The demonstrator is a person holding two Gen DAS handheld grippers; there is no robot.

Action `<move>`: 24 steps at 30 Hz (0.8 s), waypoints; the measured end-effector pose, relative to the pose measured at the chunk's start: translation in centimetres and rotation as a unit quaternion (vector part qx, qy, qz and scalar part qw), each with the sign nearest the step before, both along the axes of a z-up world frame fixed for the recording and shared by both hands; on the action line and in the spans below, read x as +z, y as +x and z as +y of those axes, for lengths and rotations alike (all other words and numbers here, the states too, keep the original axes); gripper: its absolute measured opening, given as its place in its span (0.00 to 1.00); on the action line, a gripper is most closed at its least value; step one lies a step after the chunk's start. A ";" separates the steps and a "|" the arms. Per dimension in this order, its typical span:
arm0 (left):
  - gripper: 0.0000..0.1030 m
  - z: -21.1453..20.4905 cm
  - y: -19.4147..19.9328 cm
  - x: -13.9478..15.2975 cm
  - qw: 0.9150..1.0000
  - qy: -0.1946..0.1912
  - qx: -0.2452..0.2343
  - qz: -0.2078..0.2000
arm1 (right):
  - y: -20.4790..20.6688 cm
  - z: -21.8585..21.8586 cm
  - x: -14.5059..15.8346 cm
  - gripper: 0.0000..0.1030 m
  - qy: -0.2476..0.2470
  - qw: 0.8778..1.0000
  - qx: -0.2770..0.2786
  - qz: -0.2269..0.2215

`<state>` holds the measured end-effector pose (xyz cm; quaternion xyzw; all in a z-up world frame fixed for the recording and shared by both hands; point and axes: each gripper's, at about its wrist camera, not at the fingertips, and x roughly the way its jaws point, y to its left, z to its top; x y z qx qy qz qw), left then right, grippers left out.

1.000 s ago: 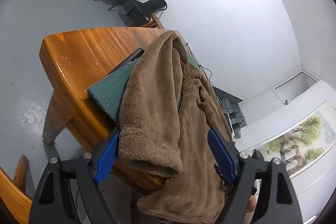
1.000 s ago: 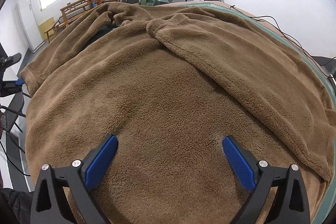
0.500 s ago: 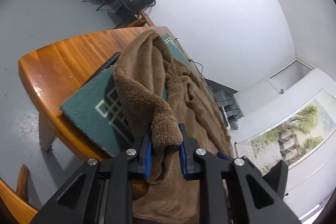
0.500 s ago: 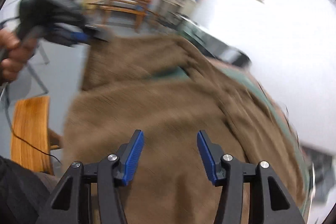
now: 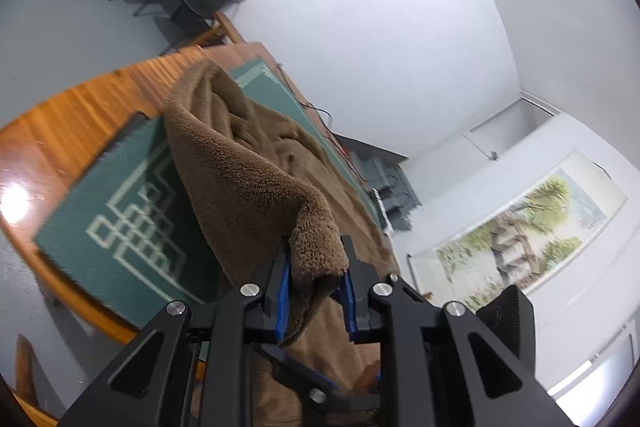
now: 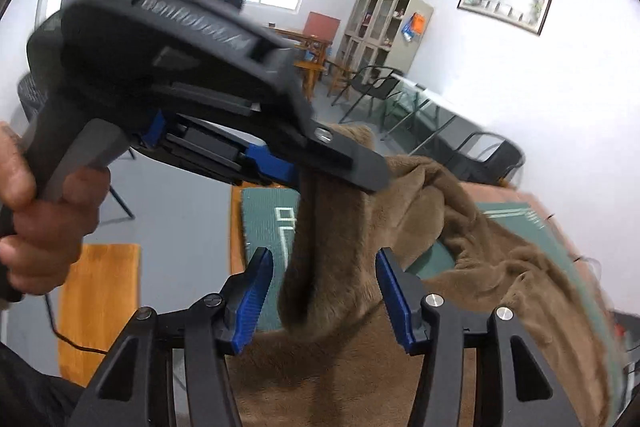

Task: Fold towel
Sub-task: 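Grasp and lift the hanging fleece edge with the left gripper while the right gripper takes it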

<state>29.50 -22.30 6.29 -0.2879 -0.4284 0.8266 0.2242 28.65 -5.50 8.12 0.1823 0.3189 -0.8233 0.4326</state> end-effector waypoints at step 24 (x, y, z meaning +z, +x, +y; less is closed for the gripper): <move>0.58 -0.9 -0.4 1.8 0.998 -0.013 0.044 0.052 | -9.4 7.0 15.5 0.11 -0.114 0.983 -0.084 -0.119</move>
